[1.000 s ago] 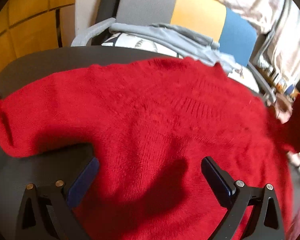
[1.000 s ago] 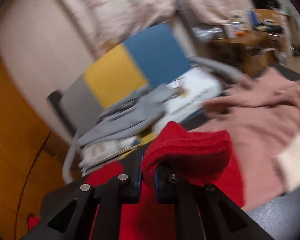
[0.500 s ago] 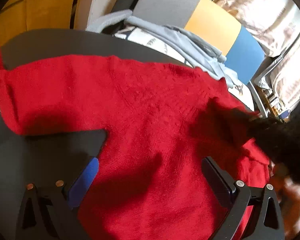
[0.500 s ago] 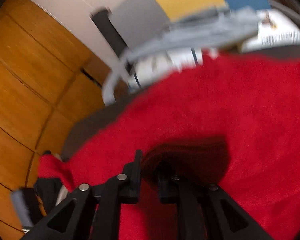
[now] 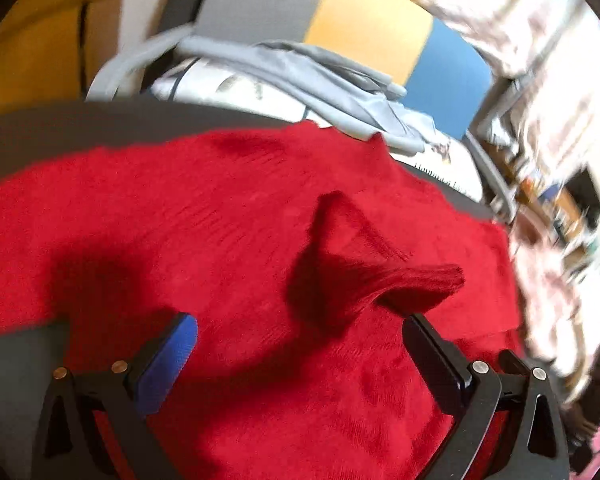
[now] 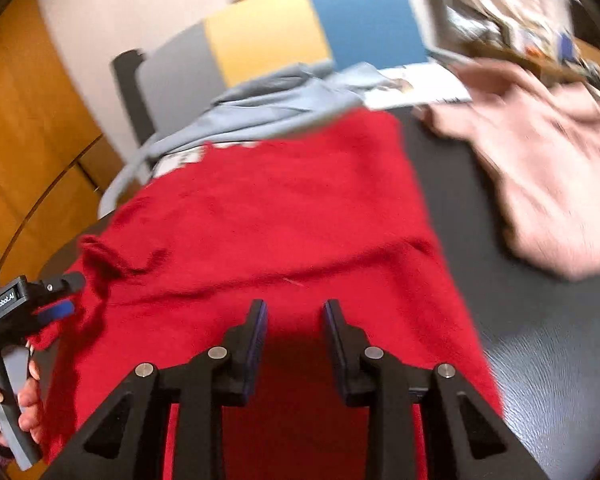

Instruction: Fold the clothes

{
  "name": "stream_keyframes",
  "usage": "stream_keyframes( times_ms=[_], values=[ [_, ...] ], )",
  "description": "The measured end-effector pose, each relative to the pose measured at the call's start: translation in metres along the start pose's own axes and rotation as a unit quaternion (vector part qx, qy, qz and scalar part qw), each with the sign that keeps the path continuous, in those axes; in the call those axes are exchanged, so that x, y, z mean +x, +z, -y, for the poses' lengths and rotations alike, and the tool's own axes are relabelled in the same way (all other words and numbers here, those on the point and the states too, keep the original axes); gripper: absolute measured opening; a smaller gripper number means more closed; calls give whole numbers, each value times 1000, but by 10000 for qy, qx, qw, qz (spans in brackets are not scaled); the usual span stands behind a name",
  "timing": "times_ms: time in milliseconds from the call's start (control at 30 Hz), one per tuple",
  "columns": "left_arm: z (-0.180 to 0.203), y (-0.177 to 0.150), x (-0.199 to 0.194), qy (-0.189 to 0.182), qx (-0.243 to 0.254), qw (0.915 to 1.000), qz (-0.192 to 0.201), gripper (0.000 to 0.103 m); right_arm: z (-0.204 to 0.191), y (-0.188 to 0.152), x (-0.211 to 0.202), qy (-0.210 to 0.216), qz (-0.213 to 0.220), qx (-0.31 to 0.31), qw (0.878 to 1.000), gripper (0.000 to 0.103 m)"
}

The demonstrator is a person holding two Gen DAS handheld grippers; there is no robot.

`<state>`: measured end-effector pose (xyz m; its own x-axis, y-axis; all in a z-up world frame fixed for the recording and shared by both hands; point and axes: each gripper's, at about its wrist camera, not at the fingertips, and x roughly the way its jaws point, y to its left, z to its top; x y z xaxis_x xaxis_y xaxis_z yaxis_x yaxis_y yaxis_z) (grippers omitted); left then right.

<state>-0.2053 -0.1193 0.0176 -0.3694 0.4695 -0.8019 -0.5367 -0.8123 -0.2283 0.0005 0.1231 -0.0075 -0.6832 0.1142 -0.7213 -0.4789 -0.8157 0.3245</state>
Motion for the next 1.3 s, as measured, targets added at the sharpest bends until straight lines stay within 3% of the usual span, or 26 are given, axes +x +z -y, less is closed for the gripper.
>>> stream_keyframes(
  times_ms=[100,167,233,267,333,367,400,533,600,700,900,1100,1200,1300],
  values=[
    [31,4,13,534,864,9948,110,103,14,-6,-2,292,143,297,9990,27],
    [49,9,17,910,1488,9839,386,103,19,-6,-1,356,181,389,9984,26],
    [61,15,22,1206,1856,9734,585,103,21,-7,-4,350,200,385,9984,25],
    [62,18,23,1229,1886,9724,612,102,23,-6,-7,352,203,398,9984,25],
    [57,27,17,984,1673,9779,775,85,28,-2,-11,382,198,477,9979,22],
    [50,30,11,837,1468,9817,876,73,30,0,-13,357,187,520,9978,12],
    [38,34,5,718,1119,9867,939,67,32,1,-15,287,167,565,9978,10],
    [-13,43,5,317,-229,9960,799,64,20,21,-7,-36,2,185,9998,10],
    [-37,41,11,86,-748,9956,562,60,8,34,8,-340,-241,-169,9990,6],
    [-63,34,18,16,-1267,9910,423,54,8,51,10,-704,-148,-216,9972,6],
    [-96,3,28,112,-1835,9823,364,50,36,51,11,-893,1,419,9951,6],
    [-87,-6,19,171,-1050,9936,375,52,29,44,-5,-947,-101,314,9950,19],
    [-104,-9,1,125,-1146,9921,485,63,13,32,-26,-860,97,269,9959,22],
    [-138,-16,-30,289,-1588,9839,767,74,-17,30,-40,-808,405,-172,9958,22]
  ],
)
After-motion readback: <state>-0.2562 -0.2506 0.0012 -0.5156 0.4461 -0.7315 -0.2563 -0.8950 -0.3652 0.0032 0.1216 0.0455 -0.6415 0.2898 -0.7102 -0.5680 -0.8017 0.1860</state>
